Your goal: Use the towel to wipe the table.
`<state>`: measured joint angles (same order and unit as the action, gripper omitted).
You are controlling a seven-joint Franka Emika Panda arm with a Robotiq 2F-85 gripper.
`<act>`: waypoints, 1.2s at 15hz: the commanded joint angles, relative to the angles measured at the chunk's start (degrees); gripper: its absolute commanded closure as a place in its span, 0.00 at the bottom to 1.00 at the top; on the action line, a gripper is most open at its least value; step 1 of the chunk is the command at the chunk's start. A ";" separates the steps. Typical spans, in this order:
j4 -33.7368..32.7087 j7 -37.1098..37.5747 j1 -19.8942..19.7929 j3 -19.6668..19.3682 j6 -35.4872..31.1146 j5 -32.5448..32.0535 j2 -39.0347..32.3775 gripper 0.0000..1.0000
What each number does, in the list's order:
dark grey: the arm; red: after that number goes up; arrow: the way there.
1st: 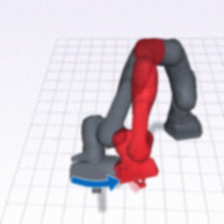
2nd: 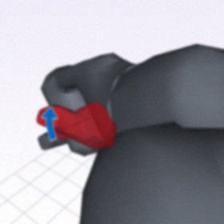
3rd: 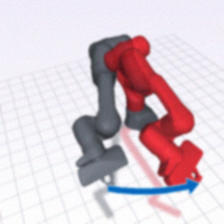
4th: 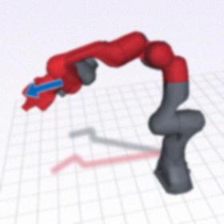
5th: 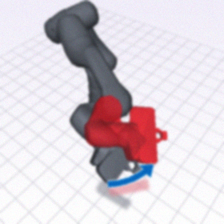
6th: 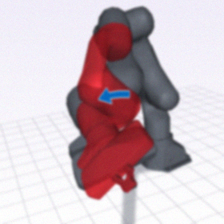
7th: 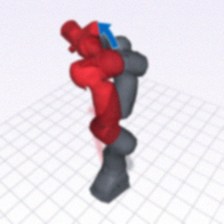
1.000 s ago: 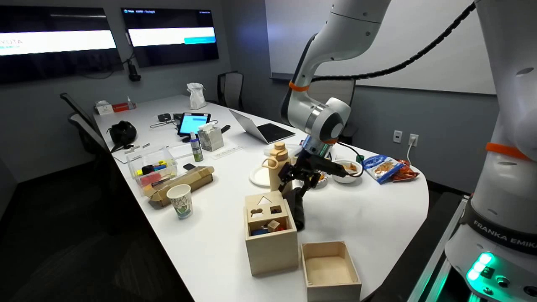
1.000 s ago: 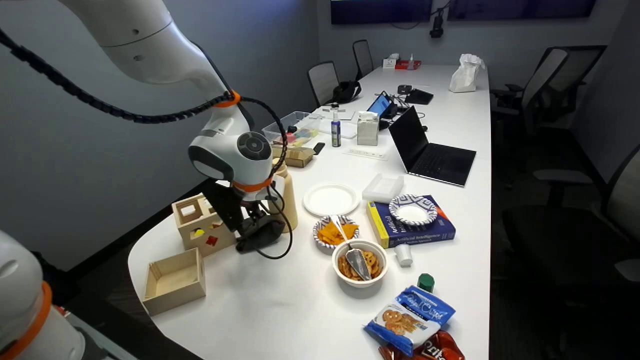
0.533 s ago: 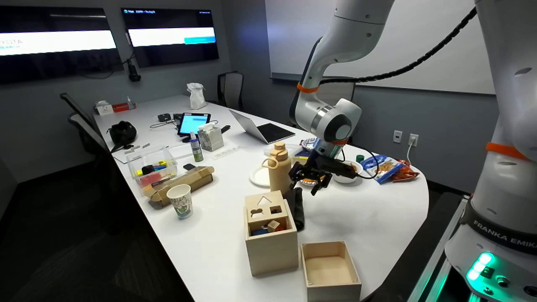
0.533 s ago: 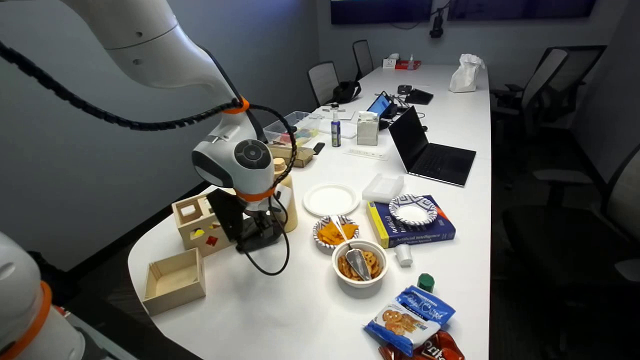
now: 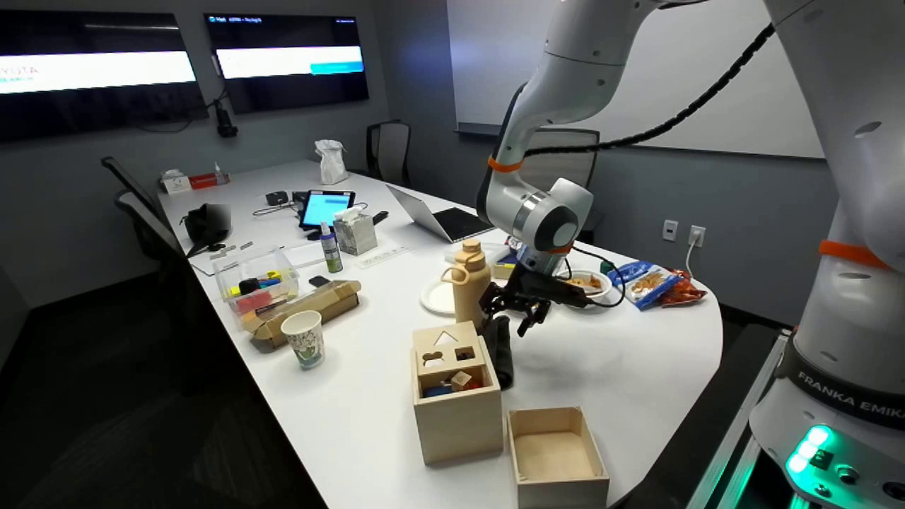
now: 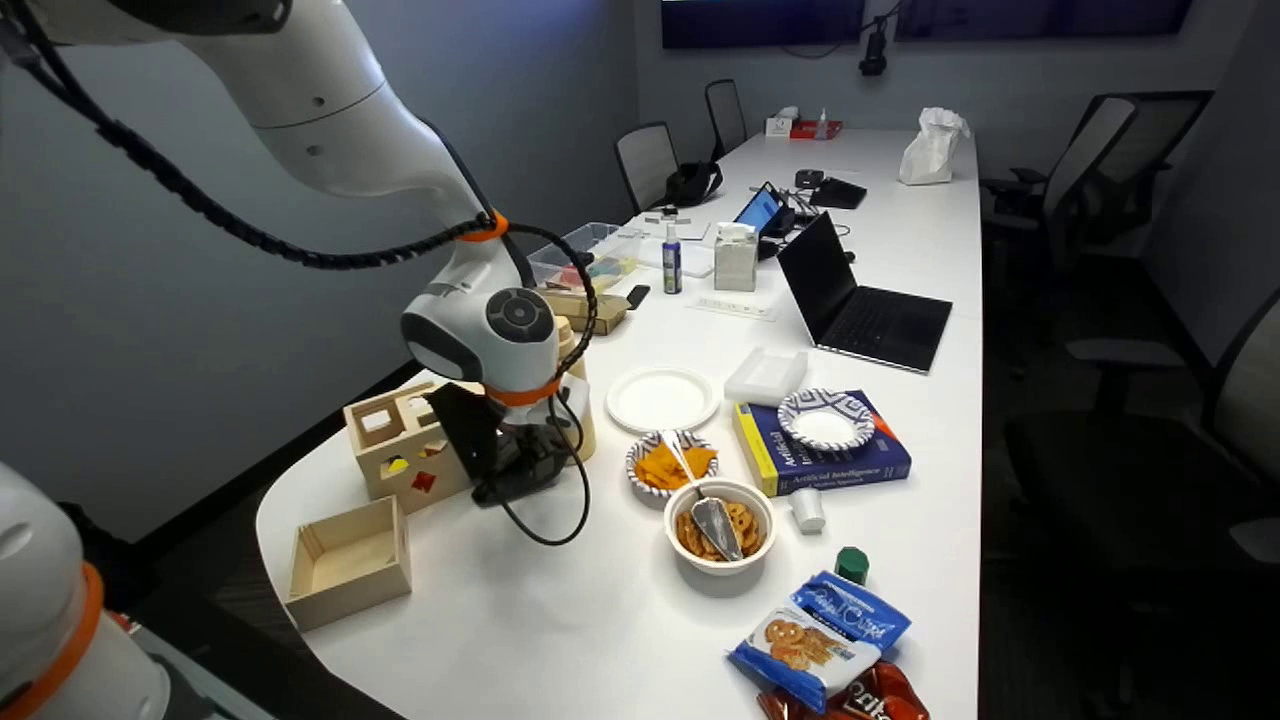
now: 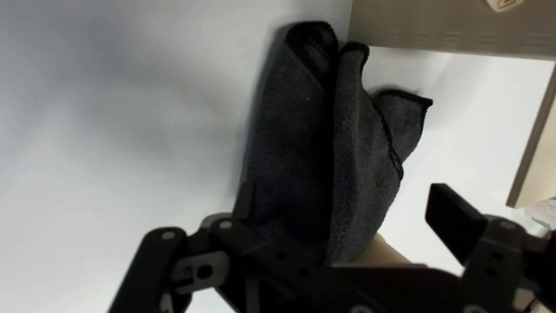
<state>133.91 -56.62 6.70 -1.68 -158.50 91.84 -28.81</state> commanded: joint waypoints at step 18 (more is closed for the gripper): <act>-7.04 5.98 0.81 -0.12 -0.51 -7.17 -8.07 1.00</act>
<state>126.84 -52.57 6.83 -1.53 -158.16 85.58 -36.58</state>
